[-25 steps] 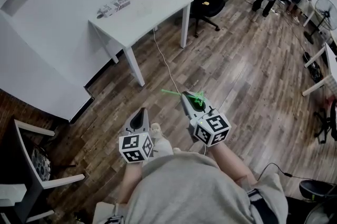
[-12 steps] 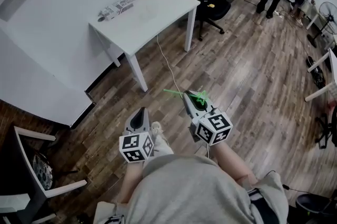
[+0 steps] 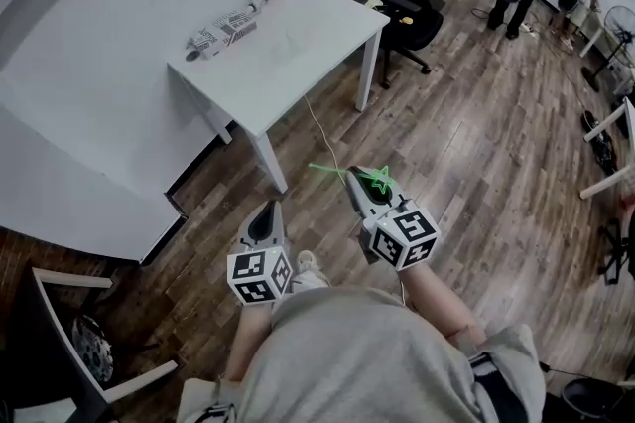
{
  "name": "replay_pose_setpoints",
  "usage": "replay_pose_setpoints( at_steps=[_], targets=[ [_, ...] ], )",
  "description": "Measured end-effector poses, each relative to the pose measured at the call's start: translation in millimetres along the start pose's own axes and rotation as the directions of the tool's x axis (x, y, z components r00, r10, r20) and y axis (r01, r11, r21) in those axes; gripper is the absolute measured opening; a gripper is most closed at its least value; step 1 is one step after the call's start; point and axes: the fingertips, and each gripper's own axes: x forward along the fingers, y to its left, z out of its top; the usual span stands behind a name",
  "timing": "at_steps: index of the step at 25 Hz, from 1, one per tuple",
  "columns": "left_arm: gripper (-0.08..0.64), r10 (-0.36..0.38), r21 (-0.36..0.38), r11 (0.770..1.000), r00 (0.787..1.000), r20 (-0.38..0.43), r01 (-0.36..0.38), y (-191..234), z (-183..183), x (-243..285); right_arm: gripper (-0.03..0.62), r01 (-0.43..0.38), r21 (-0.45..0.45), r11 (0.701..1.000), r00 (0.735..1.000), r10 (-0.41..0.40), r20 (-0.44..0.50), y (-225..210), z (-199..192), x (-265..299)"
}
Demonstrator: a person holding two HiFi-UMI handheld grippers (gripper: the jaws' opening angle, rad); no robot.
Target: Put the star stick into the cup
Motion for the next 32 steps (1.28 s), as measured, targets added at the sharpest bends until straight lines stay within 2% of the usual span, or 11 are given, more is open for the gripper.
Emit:
replay_pose_setpoints(
  at_steps=[9,16,32],
  targets=[
    [0.014,-0.035,0.015,0.999,0.999,-0.008,0.035,52.7,38.1,64.5,0.011,0.038,0.01,0.999,0.999,-0.038,0.014,-17.9,17.8,85.3],
    [0.014,-0.056,0.012,0.998,0.998,-0.021,0.056,88.6,53.4,109.5,0.011,0.058,0.006,0.998,0.998,-0.059,0.02,-30.1,26.5,142.7],
    [0.014,-0.102,0.009,0.995,0.994,-0.035,0.103,132.5,73.1,181.8,0.011,0.115,0.005,0.993,0.993,-0.115,0.025,-60.4,31.8,216.3]
  ],
)
